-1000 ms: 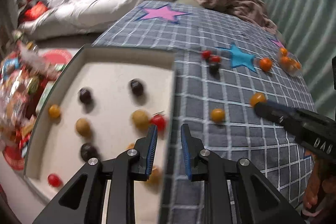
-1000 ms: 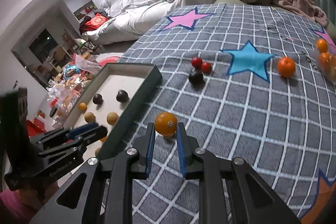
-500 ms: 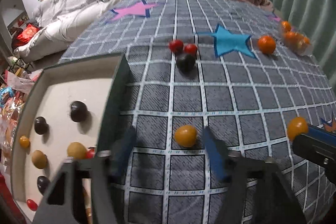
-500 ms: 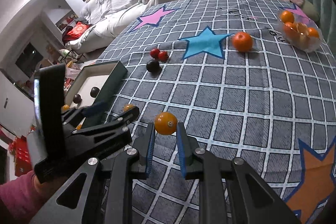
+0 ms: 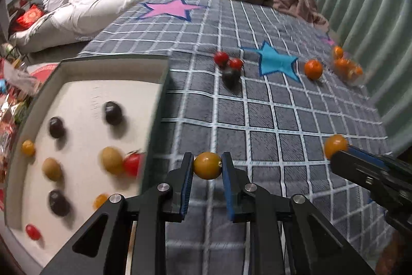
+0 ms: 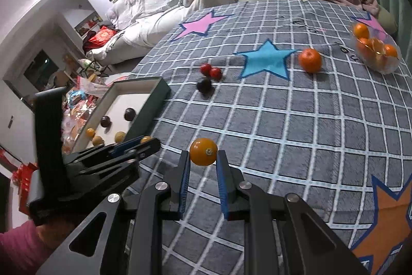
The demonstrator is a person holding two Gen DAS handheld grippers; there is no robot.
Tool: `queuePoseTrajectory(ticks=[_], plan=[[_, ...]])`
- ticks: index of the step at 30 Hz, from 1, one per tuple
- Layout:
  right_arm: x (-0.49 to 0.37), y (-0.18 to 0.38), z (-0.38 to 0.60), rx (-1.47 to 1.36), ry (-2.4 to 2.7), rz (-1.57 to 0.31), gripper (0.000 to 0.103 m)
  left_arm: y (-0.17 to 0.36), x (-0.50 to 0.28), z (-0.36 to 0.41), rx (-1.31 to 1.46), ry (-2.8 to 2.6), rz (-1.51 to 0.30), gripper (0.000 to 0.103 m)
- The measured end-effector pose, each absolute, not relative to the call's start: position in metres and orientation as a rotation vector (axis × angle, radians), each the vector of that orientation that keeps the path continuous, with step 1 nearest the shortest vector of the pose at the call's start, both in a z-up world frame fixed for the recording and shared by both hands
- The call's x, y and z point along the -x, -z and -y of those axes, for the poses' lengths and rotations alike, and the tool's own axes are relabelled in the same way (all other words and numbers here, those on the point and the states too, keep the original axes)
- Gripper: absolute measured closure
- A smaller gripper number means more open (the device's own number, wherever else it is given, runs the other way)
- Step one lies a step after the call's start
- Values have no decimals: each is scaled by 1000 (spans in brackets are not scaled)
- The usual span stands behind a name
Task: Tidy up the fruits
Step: 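Carry both orange tomatoes over the white tray and open both tools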
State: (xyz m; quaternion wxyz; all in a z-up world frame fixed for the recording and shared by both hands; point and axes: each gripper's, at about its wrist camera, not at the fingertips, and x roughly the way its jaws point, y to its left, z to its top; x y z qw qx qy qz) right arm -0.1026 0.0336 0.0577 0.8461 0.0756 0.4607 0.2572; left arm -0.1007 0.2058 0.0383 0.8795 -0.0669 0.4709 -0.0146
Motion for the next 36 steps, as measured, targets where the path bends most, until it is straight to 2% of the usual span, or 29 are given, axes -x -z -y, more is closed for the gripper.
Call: queuePoseTrajectory(ticks=[9,19,36], plan=[[121,-65,-94,-94,-645,-974,81,-58,154,-272,179,-69,-944,80],[143,-55,-169,10,-763,-1021,81,-38,184,-330,172,-202,-1000,80],[175,-20,-248,320,-844,-1110,79,-13,180,-345,125,-212,-1070,79]])
